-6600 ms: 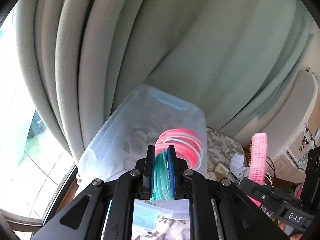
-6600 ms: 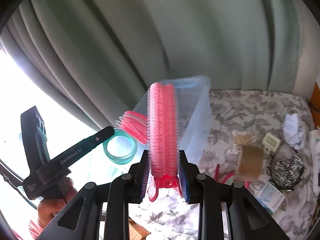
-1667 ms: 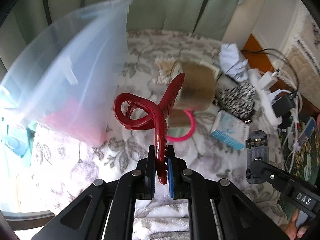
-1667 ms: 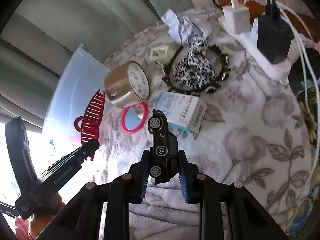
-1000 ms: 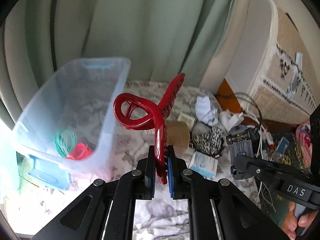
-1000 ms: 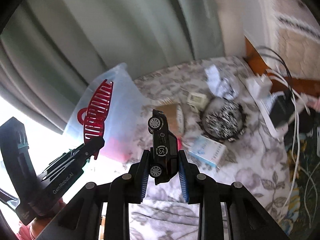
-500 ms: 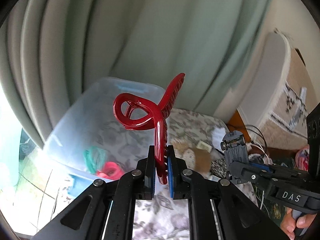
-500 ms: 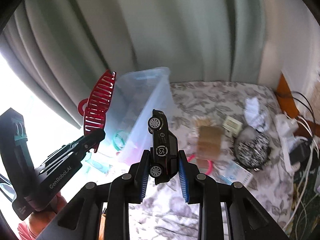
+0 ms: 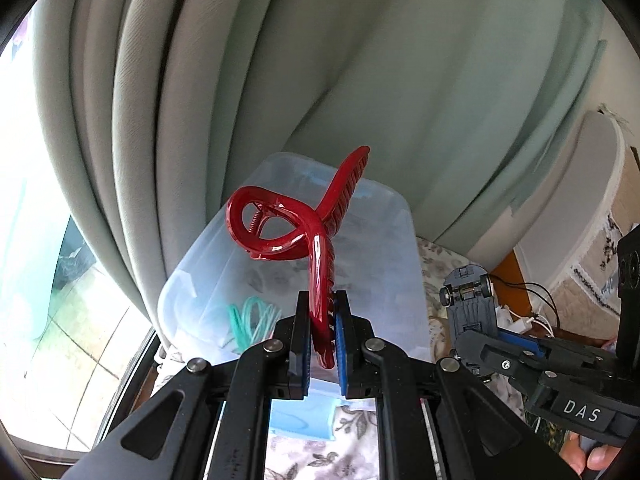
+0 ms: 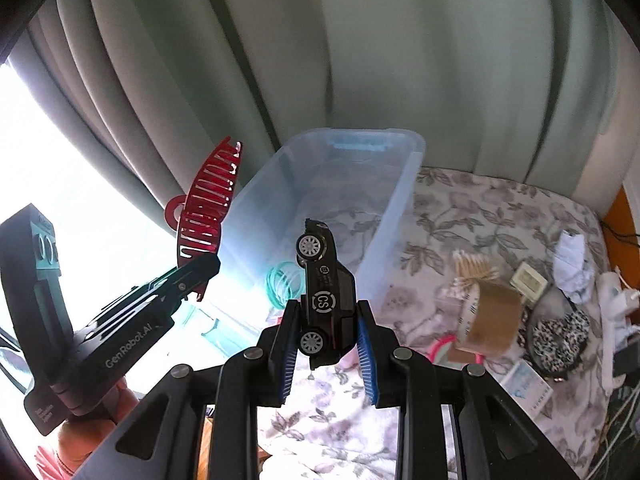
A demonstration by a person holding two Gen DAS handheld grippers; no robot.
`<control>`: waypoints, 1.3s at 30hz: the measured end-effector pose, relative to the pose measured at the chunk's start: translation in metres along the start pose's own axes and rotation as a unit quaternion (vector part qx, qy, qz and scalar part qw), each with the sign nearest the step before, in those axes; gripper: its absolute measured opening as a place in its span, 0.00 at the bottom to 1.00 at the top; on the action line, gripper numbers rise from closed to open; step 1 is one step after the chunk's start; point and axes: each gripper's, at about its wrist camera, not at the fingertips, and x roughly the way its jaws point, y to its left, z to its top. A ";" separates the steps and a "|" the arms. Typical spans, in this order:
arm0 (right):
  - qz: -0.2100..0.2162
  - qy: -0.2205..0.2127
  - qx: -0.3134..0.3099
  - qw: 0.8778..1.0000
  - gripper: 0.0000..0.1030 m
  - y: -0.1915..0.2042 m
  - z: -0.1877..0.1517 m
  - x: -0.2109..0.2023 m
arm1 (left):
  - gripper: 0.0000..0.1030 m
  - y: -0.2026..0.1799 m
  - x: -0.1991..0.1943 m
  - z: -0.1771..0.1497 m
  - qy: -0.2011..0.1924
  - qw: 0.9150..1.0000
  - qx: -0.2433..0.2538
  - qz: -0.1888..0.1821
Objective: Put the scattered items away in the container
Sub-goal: 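Carry the red claw clip and black toy car over the clear box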
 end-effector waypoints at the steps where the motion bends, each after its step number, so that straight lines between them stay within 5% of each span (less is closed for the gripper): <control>1: 0.002 0.002 -0.001 1.000 0.28 0.002 0.001 0.003 | 0.10 0.002 0.002 0.000 0.002 1.000 -0.002 0.001; 39: 0.028 0.042 -0.007 0.999 0.29 0.007 0.001 0.070 | 0.10 0.010 0.048 -0.026 0.064 0.998 -0.007 0.026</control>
